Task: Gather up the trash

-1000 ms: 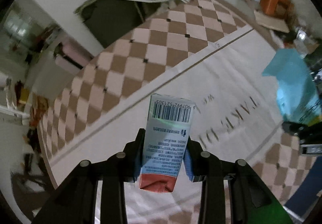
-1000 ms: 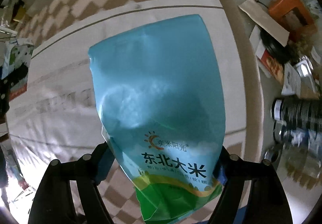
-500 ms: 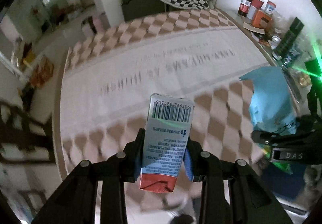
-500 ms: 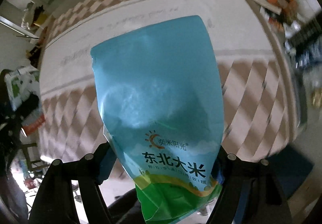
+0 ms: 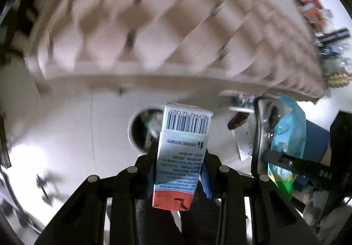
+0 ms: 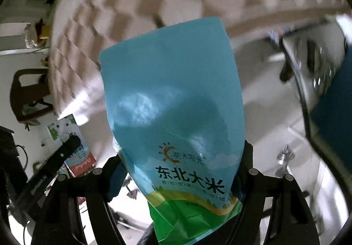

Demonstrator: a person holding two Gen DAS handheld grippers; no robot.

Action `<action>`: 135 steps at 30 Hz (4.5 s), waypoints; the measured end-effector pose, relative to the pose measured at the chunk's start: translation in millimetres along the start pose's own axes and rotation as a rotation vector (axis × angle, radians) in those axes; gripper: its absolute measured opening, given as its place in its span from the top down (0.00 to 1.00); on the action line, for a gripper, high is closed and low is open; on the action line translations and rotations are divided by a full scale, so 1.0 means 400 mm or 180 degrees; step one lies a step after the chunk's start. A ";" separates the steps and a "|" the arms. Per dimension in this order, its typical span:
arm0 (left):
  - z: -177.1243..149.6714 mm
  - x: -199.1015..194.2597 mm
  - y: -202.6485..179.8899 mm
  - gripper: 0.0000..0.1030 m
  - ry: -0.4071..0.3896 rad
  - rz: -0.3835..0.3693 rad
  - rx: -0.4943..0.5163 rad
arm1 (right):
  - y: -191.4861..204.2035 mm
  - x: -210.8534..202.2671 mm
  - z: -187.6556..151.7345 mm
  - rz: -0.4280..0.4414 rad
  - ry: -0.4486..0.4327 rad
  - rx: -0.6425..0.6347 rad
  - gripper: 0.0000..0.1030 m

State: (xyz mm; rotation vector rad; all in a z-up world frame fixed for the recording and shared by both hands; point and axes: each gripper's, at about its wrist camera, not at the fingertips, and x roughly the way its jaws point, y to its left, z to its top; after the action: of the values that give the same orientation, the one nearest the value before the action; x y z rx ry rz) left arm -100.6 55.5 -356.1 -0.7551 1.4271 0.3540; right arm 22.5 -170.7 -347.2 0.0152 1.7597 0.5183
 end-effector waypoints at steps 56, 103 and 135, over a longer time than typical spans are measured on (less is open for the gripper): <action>-0.246 -0.062 0.016 0.11 -0.0067 0.0300 -0.0068 | 0.004 0.122 -0.166 -0.0623 0.0118 -0.1024 0.02; -0.375 -0.617 -0.141 0.00 -0.0735 -0.0603 0.0336 | 0.171 -0.610 -0.436 0.0205 -0.0197 -0.1539 0.00; -0.364 -0.626 -0.174 0.00 -0.0728 -0.0670 0.0364 | 0.153 -0.630 -0.426 0.0198 -0.0196 -0.1528 0.00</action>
State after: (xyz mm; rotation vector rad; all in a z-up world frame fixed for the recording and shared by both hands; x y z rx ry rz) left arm -202.0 -36.9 -91.7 -0.7388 1.1317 0.1872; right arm -86.1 -243.7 -66.0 -0.2490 1.5412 0.9640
